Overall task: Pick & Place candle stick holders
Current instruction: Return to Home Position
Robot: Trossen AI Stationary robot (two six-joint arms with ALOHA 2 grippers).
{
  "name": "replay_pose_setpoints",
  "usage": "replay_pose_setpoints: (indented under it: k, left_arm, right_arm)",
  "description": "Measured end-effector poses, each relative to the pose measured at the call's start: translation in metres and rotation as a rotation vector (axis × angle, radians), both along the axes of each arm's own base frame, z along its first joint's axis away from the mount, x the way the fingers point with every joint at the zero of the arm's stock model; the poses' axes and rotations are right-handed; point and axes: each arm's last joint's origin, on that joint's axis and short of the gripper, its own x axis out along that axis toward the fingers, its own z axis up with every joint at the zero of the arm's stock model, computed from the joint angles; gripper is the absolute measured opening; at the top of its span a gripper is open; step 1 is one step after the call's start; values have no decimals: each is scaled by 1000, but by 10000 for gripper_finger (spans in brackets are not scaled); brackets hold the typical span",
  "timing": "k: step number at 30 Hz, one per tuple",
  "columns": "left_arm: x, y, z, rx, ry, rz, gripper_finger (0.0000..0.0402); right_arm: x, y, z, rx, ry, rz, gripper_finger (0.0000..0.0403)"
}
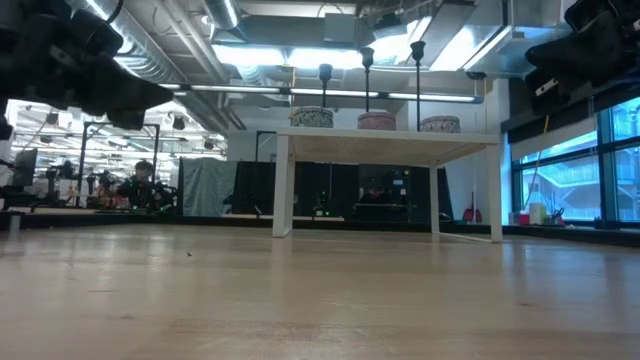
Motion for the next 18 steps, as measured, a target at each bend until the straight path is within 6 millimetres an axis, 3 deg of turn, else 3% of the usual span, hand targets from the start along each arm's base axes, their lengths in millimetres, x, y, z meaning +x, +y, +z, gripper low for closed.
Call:
replay_pose_setpoints:
  k: [18]
  left_arm:
    - [-2,1,-8,-2,80,43,3]
  right_arm:
    - [0,0,0,0,0,0,0]
